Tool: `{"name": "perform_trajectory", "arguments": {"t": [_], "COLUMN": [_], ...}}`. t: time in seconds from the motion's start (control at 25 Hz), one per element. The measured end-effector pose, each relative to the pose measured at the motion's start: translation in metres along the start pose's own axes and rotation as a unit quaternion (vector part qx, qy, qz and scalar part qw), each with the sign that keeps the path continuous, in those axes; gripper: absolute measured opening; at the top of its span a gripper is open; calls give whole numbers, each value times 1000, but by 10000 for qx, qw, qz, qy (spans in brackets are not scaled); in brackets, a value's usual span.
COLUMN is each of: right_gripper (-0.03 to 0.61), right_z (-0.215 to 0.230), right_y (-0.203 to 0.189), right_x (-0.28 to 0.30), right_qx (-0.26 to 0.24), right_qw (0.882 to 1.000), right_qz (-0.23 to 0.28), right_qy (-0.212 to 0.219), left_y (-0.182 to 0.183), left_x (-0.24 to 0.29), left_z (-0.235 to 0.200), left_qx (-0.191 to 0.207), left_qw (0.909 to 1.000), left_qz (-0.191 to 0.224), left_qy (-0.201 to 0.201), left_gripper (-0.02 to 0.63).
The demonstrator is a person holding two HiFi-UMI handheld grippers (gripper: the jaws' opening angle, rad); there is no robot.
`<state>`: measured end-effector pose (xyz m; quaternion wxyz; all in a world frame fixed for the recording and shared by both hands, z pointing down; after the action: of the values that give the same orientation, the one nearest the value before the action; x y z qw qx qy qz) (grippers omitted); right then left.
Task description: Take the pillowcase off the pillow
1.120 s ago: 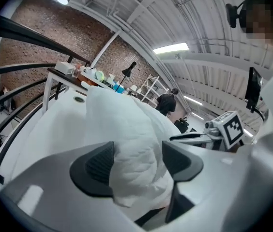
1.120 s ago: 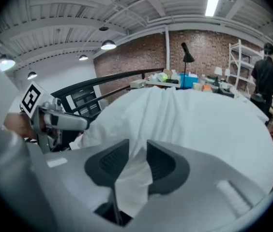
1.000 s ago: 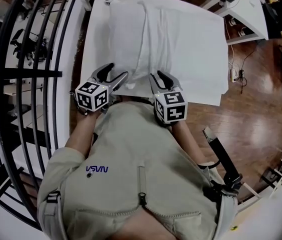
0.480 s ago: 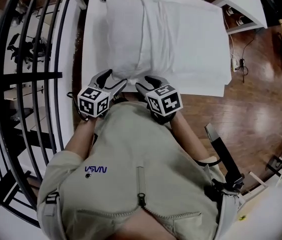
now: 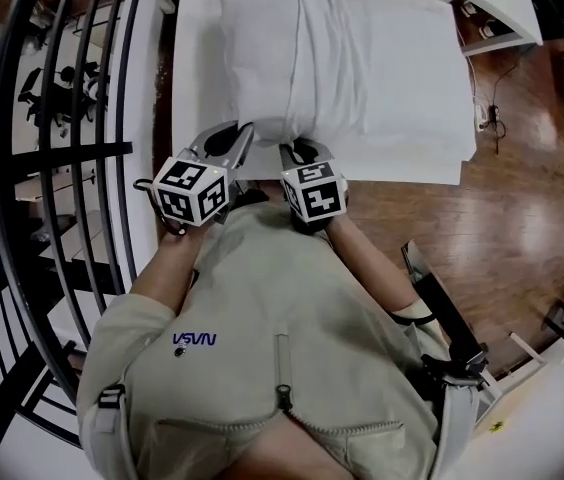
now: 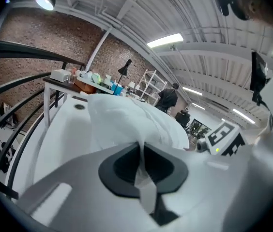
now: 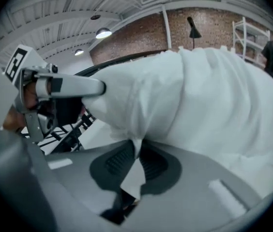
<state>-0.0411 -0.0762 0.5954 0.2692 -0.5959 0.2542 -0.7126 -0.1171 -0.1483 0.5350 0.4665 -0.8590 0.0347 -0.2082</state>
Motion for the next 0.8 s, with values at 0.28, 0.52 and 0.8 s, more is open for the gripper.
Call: {"name": "perform_trajectory", "arguments": {"t": [0.28, 0.52, 0.8], "right_gripper": [17, 15, 17], "right_z": [61, 134, 138], "right_y": [17, -9, -48], "right_x": [-46, -67, -35], "right_qx": [-23, 474, 865], "right_qw": [9883, 9748, 9799], "right_qz": [588, 370, -353], "right_qy": [-1410, -2149, -1764], "left_y": [59, 31, -54], "left_x": [-13, -15, -7], "left_z": [-29, -49, -57], "left_qx": [-25, -145, -614], "left_qw": [9970, 9980, 9951], "left_qz": [729, 476, -354], "left_qy": [258, 382, 683], "left_gripper": [14, 14, 14]}}
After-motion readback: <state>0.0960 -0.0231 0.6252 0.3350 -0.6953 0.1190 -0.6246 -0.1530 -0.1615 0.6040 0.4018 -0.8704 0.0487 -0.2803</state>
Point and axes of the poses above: the fingertips, and each gripper's own axes: x forward along the fingers, z to its right, y out of its top, the point moved 3 cm from there along -x, backward along the fingers, and after that the axes turned 6 degrees about z, right-handed, at the moved point
